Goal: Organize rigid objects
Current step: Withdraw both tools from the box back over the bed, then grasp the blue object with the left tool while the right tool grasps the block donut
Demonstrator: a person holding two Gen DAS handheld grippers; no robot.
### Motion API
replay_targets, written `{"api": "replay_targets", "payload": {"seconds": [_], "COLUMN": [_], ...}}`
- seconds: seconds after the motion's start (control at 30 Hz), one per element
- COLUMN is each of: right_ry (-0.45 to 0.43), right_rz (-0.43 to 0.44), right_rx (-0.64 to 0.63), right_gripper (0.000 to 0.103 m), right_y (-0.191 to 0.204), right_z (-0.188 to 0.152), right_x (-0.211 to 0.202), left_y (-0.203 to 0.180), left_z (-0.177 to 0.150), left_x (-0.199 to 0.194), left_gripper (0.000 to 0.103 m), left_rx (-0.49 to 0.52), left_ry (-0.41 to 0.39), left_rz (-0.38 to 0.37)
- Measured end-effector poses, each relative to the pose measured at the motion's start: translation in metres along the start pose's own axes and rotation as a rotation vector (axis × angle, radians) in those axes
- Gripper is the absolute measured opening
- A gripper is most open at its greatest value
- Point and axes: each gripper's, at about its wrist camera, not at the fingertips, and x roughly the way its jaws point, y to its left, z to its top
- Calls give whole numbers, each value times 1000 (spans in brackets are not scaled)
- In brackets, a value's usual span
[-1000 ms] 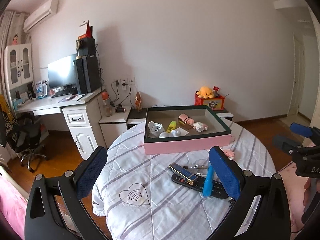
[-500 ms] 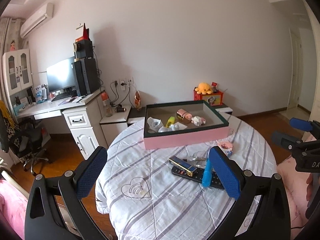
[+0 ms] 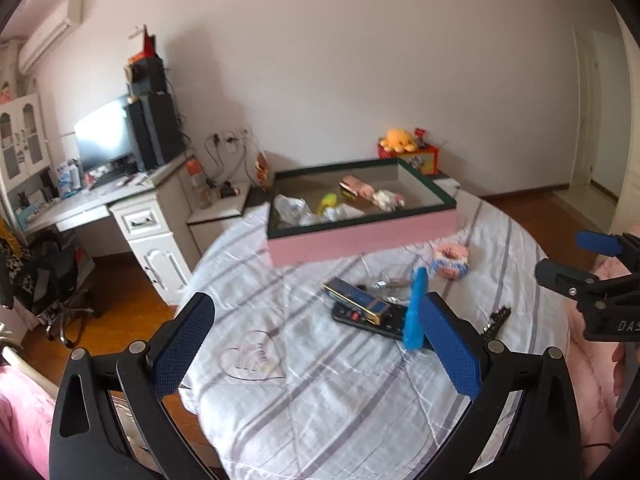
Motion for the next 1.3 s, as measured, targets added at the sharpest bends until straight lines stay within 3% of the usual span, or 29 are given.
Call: {"api": "replay_targets", "payload": {"seconds": [0.37,0.43,0.5,0.7,0.77,0.83,1.1,1.3], "right_ry": [88,101,108,134,140,147,158,178], "right_rz": [-1,10,17,30,32,34,38,35], "right_rx": [50,61,72,94,101,100,87,59], "right_gripper": [103,103,103,103,103,103,103,103], "right_y": [-28,-33,-38,-48,-49,-49,-42,-31], "right_z": [-13,-15,-17,-20,-21,-21,-16,-10], "right_x": [34,40,44,57,60,63,76,93], "left_y": [-46,-54,-58,-68,-69,-69,-41,-7], "left_z": [-13,-15,-15,-22,-22,-23,-33,-50], "left_x": [60,72,80,105,105,101,74,57], "left_gripper": [103,98,79,52,28,22,20,20], "left_rx": [66,82,83,104,104,109,75,32], "left_ry": [108,130,149,217,218,210,179,185], "left_rz": [-110,-117,-121,-152,-203,-225,-289,-259]}}
